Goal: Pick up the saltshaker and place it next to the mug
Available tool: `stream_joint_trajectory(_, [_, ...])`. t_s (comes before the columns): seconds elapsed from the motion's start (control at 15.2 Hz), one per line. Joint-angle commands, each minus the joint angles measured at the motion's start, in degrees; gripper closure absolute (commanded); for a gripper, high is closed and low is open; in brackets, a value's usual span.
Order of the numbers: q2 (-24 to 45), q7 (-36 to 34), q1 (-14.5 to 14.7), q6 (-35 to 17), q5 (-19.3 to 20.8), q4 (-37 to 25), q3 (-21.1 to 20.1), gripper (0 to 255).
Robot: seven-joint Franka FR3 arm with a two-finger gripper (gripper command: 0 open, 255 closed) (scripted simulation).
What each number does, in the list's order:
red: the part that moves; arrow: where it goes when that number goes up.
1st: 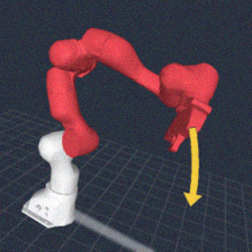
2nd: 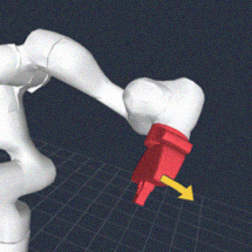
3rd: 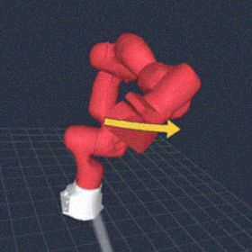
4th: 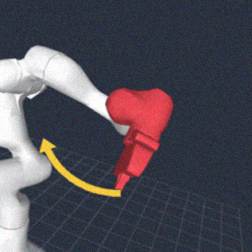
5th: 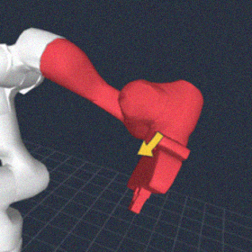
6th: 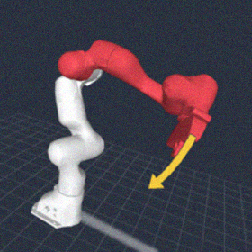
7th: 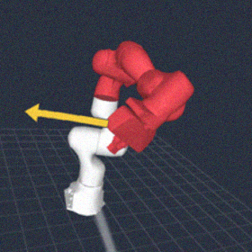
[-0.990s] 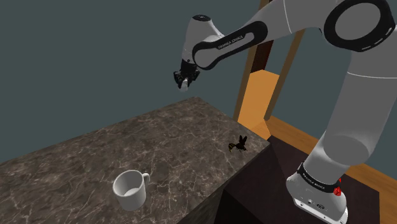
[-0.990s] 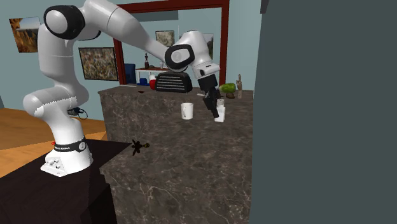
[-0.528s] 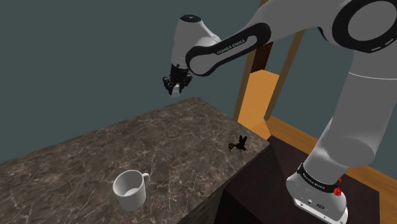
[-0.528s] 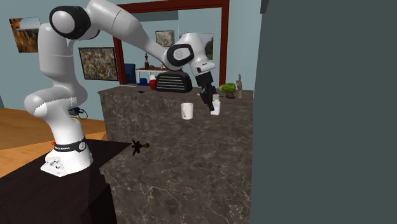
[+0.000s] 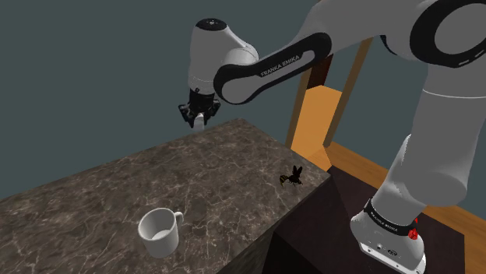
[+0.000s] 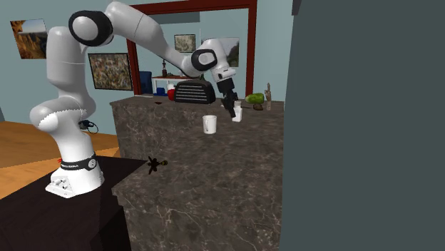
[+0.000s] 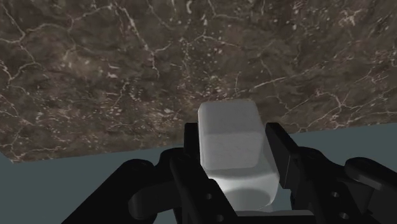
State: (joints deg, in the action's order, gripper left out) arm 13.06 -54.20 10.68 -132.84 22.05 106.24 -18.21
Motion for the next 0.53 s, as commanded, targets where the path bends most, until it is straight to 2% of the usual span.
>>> stream_joint_trajectory(0.0, [1.16,-3.11,2.13,1.7,1.19,-1.93,-0.74,255])
stream_joint_trajectory(0.46, [6.38,-12.12,9.48,7.17,4.95,-9.53,-2.61,255])
